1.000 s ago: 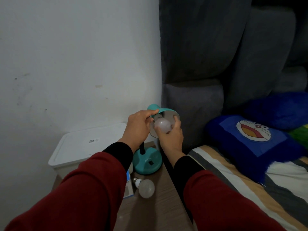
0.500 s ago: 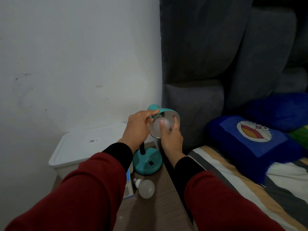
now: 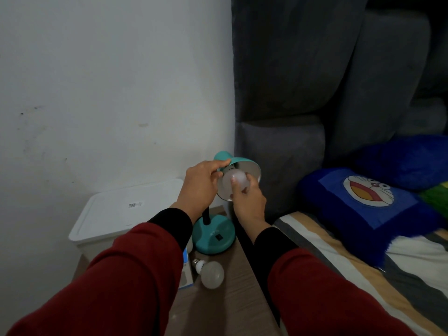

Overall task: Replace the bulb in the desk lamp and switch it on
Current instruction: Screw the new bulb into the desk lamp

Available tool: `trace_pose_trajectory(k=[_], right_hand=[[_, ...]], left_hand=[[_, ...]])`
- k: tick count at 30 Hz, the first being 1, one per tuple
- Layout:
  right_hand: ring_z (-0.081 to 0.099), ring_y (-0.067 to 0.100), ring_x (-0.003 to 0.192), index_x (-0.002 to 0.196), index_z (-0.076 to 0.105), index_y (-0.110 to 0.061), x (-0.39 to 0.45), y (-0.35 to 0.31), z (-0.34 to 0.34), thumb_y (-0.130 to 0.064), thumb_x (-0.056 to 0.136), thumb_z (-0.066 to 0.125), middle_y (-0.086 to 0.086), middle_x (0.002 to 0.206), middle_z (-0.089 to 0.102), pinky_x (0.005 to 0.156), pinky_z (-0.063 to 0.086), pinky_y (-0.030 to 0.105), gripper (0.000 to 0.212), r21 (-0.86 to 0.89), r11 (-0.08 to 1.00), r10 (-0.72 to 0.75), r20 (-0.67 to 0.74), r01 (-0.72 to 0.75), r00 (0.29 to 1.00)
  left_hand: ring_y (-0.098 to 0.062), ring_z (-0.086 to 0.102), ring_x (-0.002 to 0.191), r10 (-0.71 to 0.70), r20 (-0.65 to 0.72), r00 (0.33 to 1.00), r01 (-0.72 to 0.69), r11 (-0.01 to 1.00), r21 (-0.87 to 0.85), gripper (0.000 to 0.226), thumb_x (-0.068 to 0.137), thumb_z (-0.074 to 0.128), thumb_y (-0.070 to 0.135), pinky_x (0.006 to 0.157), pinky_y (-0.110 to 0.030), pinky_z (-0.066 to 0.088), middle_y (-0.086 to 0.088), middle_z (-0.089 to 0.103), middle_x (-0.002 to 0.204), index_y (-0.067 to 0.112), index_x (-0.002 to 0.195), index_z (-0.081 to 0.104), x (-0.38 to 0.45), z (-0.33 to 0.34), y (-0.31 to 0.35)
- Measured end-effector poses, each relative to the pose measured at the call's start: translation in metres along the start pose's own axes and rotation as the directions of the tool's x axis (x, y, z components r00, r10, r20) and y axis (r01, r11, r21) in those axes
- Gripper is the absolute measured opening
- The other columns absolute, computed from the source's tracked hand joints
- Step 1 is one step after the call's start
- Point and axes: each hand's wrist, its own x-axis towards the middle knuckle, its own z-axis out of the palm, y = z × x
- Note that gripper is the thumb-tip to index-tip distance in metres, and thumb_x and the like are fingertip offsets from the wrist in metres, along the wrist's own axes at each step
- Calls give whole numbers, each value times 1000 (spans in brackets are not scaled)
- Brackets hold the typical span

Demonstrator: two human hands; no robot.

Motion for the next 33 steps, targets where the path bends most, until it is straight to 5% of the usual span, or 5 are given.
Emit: trace_pose_trajectory(k=[6, 11, 16, 29, 33], right_hand=[[51, 28, 123, 145, 30, -28, 0, -2, 3, -38, 85, 64, 13, 137, 49, 101, 42, 33, 70, -60, 997, -49, 0, 48, 999], [62, 32, 111, 142, 34, -24, 1, -3, 9, -49, 91, 47, 16, 132, 57, 101, 48, 40, 58, 79, 994, 71, 12, -72, 997], [51, 28, 124, 146, 28, -26, 1, -3, 4, -38, 87, 61, 11, 138, 51, 100, 42, 31, 68, -29, 999, -38, 3, 38, 999], [39, 35, 135, 152, 2, -11, 3, -11, -4, -39, 93, 52, 21, 148, 38, 107, 36, 33, 82, -224, 974, 62, 151, -27, 987], [43, 34, 132, 152, -3, -6, 1, -22, -8, -31, 90, 58, 22, 144, 42, 104, 39, 32, 90, -347, 937, 83, 161, -23, 983]], left_hand=[[-21, 61, 109, -4, 3, 1000, 4, 1000, -12, 36, 91, 51, -2, 88, 1, 26, -11, 66, 120, 14, 120, 65, -1, 1, 0], [-20, 62, 108, 5, -4, 1000, -5, 1000, -6, 36, 90, 52, -2, 88, 2, 26, -10, 66, 120, 14, 120, 65, 0, 1, -1], [-21, 62, 108, 9, -10, 1000, -9, 1000, -15, 36, 91, 52, -3, 87, 3, 28, -11, 66, 120, 14, 119, 65, -1, 2, -2], [-20, 59, 112, -44, 48, 998, 45, 999, -29, 40, 92, 50, 1, 87, 0, 27, -10, 63, 125, 20, 125, 61, -2, -1, 3], [-25, 55, 117, -51, 134, 990, 43, 997, 59, 51, 92, 52, 9, 100, -21, 37, -13, 57, 131, 22, 140, 41, -9, -5, 5]])
